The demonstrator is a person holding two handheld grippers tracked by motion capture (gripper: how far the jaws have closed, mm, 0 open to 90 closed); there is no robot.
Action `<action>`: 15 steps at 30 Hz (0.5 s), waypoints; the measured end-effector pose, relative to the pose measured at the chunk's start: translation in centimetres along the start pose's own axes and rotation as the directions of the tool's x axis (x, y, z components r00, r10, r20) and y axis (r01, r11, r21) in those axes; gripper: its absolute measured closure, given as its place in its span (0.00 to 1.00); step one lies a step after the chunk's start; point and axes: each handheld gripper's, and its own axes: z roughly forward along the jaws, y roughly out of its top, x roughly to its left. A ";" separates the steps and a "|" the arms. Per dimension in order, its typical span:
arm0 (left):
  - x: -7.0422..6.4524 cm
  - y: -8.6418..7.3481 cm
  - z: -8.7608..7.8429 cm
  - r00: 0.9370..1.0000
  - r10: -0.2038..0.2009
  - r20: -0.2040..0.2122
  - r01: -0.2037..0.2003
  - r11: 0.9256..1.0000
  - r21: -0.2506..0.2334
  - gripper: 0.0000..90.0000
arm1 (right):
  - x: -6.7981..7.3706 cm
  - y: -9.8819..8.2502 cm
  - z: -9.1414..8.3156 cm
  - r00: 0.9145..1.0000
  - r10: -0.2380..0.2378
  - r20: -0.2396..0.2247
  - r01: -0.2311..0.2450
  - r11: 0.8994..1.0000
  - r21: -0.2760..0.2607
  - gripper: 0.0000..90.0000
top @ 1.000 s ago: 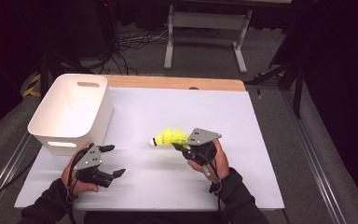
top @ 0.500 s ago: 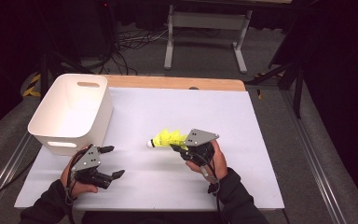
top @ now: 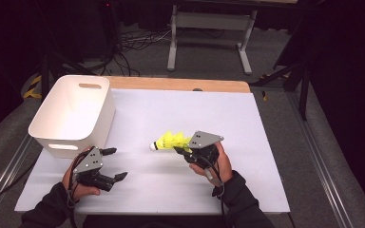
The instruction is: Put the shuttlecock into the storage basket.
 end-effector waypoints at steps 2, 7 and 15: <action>0.0 0.1 0.0 1.000 0.005 -0.007 -0.005 1.000 0.000 0.10 | 0.1 0.1 0.0 1.000 -0.006 0.001 0.006 1.000 0.000 0.91; 0.2 0.2 0.3 1.000 0.010 -0.007 -0.010 1.000 0.003 0.10 | 0.2 0.1 0.0 1.000 -0.012 0.001 0.012 1.000 0.005 0.91; 0.4 1.1 1.7 1.000 0.015 0.018 -0.016 1.000 0.016 0.10 | 0.3 0.4 0.4 0.999 -0.036 -0.001 0.036 0.999 0.015 0.91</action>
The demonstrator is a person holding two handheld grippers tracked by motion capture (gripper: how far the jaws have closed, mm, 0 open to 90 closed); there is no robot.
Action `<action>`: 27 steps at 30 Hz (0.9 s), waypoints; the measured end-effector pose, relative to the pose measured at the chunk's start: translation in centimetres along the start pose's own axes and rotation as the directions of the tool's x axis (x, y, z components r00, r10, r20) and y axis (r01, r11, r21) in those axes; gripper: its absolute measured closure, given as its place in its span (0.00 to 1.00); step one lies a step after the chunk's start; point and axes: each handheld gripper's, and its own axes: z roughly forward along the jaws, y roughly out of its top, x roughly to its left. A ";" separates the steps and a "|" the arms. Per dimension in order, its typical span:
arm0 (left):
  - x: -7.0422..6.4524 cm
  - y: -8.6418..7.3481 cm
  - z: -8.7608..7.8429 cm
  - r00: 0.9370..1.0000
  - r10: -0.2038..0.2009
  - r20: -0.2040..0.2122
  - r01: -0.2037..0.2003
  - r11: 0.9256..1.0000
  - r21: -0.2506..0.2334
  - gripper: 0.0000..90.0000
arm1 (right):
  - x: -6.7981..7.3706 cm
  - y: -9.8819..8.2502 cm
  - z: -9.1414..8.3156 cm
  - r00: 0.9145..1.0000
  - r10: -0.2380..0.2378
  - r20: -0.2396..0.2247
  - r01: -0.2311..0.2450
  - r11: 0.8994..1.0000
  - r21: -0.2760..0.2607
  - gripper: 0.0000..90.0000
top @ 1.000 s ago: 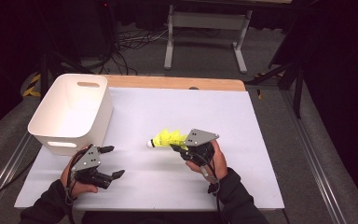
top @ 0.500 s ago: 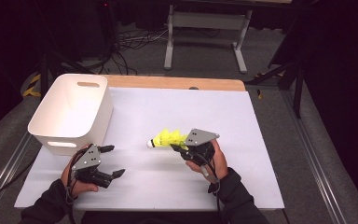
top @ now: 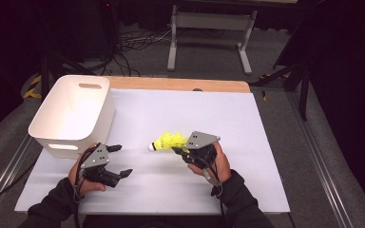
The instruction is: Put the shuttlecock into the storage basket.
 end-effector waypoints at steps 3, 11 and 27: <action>0.0 0.4 0.5 1.000 0.007 0.008 -0.007 1.000 0.001 0.10 | 0.2 0.2 0.3 1.000 -0.006 -0.010 0.006 1.000 0.002 0.91; -0.1 1.2 1.3 1.000 0.011 0.019 -0.011 1.000 0.012 0.10 | 0.9 1.0 1.3 0.998 -0.052 -0.042 0.053 0.998 0.015 0.91; -0.2 2.6 3.7 0.999 -0.001 0.033 -0.002 0.997 0.075 0.11 | 2.1 2.7 1.8 0.982 -0.183 -0.040 0.186 0.980 0.073 0.91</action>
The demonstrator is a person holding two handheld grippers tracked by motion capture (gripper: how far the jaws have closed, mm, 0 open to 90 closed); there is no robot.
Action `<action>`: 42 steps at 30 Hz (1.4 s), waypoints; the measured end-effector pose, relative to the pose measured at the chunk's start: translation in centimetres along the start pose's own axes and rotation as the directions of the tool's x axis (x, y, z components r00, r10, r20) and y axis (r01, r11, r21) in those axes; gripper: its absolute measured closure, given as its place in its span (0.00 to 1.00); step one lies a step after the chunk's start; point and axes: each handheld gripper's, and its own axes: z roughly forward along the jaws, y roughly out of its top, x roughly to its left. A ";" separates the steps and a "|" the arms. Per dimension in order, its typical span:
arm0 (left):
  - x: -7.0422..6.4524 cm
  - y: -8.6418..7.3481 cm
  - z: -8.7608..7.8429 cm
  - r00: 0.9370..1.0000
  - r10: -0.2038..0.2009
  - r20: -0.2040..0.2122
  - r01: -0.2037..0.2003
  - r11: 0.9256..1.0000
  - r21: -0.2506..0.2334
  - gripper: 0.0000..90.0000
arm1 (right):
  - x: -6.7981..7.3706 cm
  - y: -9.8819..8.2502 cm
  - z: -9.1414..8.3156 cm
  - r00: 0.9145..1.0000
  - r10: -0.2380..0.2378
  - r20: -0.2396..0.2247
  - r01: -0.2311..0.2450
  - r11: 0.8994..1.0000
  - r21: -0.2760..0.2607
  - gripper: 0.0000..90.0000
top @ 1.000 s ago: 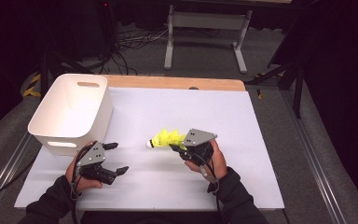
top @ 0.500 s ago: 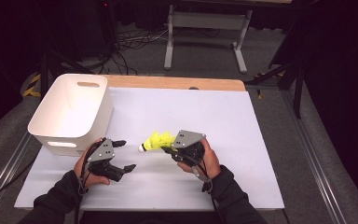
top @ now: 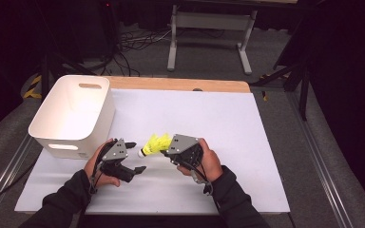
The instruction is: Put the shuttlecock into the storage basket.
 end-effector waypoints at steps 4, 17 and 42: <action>0.2 0.3 0.3 1.000 -0.004 0.003 0.004 1.000 -0.006 0.12 | 0.2 0.3 0.3 1.000 -0.027 -0.011 0.027 0.999 0.020 0.91; 0.3 1.6 2.1 1.000 0.010 -0.005 -0.010 1.000 -0.007 0.22 | 0.1 0.9 0.6 0.999 -0.049 0.001 0.049 0.997 0.067 0.91; 0.1 2.0 3.1 1.000 0.024 0.016 -0.023 0.998 -0.052 0.46 | 1.0 2.0 1.3 0.998 -0.052 -0.027 0.055 0.994 0.093 0.90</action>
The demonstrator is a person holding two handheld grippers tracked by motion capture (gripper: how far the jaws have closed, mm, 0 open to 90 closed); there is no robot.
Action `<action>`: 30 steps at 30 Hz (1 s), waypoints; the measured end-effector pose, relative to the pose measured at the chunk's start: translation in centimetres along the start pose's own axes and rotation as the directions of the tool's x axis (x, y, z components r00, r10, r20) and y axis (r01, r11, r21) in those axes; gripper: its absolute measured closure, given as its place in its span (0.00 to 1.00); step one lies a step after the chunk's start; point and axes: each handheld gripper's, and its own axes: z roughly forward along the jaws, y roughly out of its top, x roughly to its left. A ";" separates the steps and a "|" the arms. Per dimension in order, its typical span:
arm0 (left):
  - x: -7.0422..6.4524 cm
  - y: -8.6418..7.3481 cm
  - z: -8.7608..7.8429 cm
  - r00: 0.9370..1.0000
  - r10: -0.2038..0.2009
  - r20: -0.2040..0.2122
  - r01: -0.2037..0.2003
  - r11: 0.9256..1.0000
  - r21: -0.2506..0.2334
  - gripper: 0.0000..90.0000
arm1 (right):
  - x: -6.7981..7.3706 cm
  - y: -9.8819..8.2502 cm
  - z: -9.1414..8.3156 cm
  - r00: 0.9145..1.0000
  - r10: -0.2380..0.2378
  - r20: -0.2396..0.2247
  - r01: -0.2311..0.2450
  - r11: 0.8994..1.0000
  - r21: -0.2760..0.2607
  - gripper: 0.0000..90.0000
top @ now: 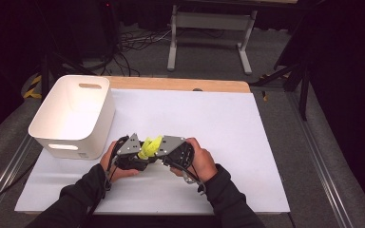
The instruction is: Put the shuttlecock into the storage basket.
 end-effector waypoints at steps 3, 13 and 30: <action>0.0 0.0 -0.1 1.000 -0.001 -0.004 0.001 1.000 -0.008 0.46 | 0.3 0.4 0.1 1.000 -0.014 -0.013 0.014 1.000 0.006 0.90; 0.0 0.0 -0.1 1.000 0.004 -0.017 -0.004 1.000 -0.007 0.51 | 0.1 0.3 0.3 1.000 -0.001 -0.014 0.001 1.000 0.003 0.89; -0.3 0.1 -0.4 1.000 0.017 0.003 -0.017 0.999 -0.032 0.57 | 0.3 0.6 -0.2 0.998 0.016 -0.063 -0.019 0.999 -0.045 0.75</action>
